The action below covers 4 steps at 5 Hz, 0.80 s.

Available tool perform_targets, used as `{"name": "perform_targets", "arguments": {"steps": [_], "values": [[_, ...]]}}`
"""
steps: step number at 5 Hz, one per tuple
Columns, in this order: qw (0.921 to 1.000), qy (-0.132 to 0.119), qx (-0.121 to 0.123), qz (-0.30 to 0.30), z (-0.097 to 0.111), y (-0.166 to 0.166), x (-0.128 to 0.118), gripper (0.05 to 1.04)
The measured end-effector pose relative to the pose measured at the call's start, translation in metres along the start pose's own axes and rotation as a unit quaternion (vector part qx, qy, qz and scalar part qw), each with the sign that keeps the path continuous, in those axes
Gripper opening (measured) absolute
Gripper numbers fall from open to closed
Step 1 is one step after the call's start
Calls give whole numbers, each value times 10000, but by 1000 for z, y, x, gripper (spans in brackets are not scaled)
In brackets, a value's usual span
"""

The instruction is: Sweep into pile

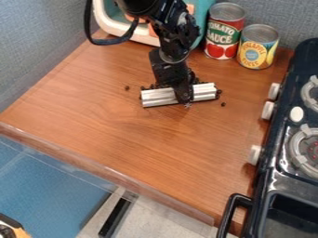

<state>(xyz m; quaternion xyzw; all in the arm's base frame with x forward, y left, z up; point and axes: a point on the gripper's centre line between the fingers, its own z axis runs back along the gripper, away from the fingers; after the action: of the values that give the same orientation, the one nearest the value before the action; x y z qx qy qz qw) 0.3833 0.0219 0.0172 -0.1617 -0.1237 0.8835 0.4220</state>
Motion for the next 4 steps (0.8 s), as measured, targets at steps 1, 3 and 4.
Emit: {"name": "perform_targets", "arguments": {"steps": [1,3,4], "values": [[9999,-34,-95,110,-4,-10,7,347],[9999,-20,-90,90,-4,-10,7,347],[10000,43,9,80,-2,-7,12,347]]}}
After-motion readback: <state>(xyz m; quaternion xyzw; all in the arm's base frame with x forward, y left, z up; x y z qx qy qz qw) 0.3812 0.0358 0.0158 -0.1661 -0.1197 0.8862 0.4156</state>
